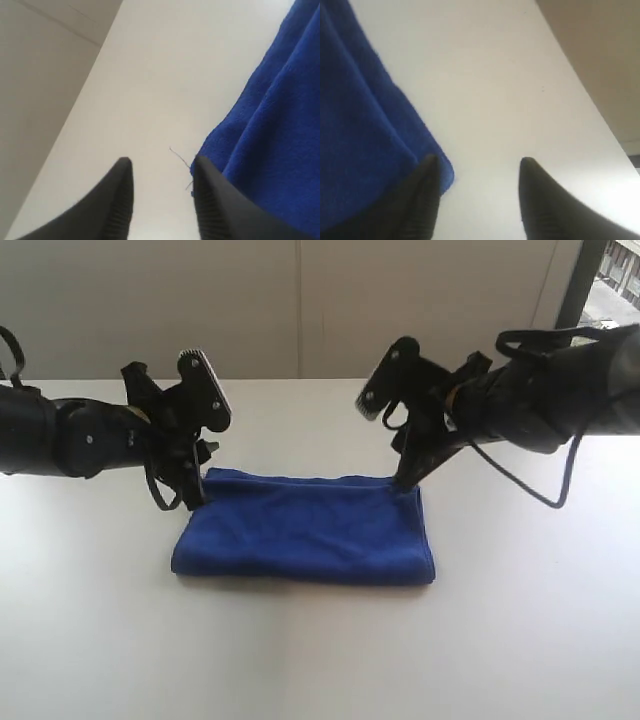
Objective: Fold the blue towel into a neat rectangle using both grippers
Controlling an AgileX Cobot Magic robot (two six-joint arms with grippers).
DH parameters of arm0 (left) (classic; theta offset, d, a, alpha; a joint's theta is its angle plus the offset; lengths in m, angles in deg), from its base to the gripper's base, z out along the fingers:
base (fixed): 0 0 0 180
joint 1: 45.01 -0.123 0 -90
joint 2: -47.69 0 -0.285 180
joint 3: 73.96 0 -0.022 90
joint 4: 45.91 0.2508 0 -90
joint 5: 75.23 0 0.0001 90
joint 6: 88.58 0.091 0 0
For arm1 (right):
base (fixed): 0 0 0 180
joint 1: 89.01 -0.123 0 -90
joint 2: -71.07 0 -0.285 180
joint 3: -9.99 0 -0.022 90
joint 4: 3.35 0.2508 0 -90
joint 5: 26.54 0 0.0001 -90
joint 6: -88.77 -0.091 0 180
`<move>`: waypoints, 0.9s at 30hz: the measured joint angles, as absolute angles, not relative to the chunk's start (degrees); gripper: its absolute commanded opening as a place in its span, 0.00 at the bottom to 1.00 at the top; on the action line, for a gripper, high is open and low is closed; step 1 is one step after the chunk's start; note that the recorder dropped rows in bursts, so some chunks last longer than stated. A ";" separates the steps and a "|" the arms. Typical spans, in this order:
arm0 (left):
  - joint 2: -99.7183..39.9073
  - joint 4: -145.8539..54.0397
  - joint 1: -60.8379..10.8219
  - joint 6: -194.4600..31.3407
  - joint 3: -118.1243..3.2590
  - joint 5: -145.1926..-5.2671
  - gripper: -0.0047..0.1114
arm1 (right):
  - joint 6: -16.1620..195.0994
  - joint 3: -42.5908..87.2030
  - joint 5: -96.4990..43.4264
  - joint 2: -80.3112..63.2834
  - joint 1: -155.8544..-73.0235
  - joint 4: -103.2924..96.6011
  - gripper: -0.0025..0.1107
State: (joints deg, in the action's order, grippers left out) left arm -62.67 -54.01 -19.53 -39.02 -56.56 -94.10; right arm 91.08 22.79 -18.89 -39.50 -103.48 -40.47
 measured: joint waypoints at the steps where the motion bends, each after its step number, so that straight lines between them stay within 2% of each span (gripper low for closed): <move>1: -61.92 -54.01 -19.53 -41.64 -56.56 -92.29 0.05 | 88.77 22.79 -19.00 -38.50 -103.48 -39.62 0.02; 6: -63.29 -54.21 -19.53 -49.83 -58.29 -79.38 0.04 | 79.72 22.55 -19.42 -38.13 -103.39 -34.90 0.02; 11: -68.89 -56.13 -19.91 -51.51 -68.99 -60.95 0.04 | 81.11 21.02 -15.94 -42.51 -103.39 -28.03 0.02; 14: -71.90 -62.50 -21.67 -47.01 -76.25 -51.77 0.04 | 94.60 18.69 -11.07 -44.44 -103.25 -14.58 0.02; 16: -73.10 -69.33 -23.30 -41.38 -80.40 -47.37 0.04 | 111.20 15.99 -5.61 -45.25 -102.35 1.34 0.02; 20: -74.55 -86.03 -27.22 -31.67 -85.16 -40.36 0.04 | 140.27 8.59 12.74 -47.39 -98.00 32.51 0.02; 27: -78.48 -92.20 -31.02 -28.14 -86.52 -36.62 0.04 | 144.20 2.02 18.43 -52.39 -91.60 42.84 0.02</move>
State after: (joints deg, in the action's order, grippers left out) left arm -78.48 -92.20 -31.02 -28.14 -86.52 -36.62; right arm 144.20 2.02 18.43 -52.39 -91.60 42.84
